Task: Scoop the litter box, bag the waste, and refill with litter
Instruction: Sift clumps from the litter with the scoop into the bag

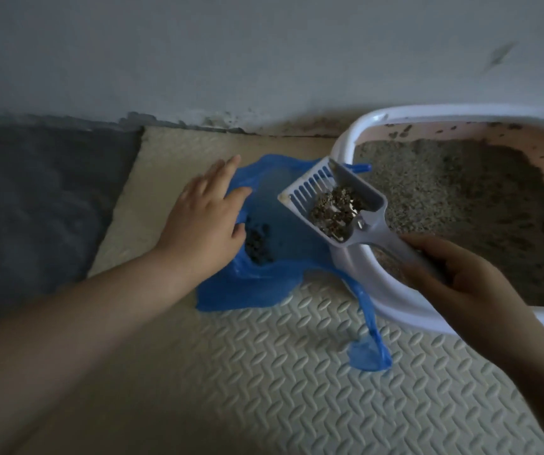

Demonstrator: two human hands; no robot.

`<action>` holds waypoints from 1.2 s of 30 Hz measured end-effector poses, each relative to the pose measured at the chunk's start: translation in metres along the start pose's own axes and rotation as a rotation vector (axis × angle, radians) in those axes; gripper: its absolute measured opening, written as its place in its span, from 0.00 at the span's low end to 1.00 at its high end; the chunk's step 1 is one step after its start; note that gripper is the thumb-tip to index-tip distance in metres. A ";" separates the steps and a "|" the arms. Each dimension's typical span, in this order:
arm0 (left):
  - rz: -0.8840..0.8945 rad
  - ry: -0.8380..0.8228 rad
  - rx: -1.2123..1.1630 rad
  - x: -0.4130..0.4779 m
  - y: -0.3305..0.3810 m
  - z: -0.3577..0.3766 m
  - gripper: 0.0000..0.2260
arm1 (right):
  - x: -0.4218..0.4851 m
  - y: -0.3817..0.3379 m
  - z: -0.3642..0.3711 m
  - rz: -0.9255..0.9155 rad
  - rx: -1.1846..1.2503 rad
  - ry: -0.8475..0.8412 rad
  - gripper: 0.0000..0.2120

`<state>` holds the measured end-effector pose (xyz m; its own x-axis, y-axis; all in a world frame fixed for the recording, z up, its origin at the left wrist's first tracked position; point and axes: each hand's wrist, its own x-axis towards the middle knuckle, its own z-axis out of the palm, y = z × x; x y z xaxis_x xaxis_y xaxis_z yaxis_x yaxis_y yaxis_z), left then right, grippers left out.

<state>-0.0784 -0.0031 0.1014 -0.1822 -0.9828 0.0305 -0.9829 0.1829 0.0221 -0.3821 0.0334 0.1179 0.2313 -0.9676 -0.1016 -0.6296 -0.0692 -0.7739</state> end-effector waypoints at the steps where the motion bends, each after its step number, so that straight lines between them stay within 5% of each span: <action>1: -0.045 -0.028 -0.026 -0.001 -0.002 -0.001 0.24 | 0.002 -0.002 0.003 -0.016 -0.019 -0.022 0.17; 7: -0.168 -0.098 -0.157 -0.005 -0.004 -0.009 0.21 | 0.019 -0.017 0.022 -0.038 -0.212 -0.113 0.12; 15: -0.159 -0.124 -0.303 -0.007 0.005 -0.011 0.28 | 0.054 -0.033 0.055 -0.214 -0.504 -0.132 0.11; 23: -0.159 -0.096 -0.356 -0.009 0.002 -0.008 0.32 | 0.061 -0.024 0.069 -0.423 -0.777 0.046 0.29; 29: -0.177 -0.079 -0.366 -0.009 0.002 -0.007 0.33 | 0.057 -0.019 0.068 -0.404 -0.726 0.036 0.28; 36: -0.185 -0.076 -0.380 -0.006 0.006 -0.009 0.32 | 0.051 -0.019 0.053 -0.203 -0.365 -0.050 0.18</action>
<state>-0.0830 0.0038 0.1105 -0.0195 -0.9965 -0.0815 -0.9219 -0.0136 0.3872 -0.3191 -0.0020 0.0938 0.4079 -0.9130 -0.0066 -0.7870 -0.3479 -0.5095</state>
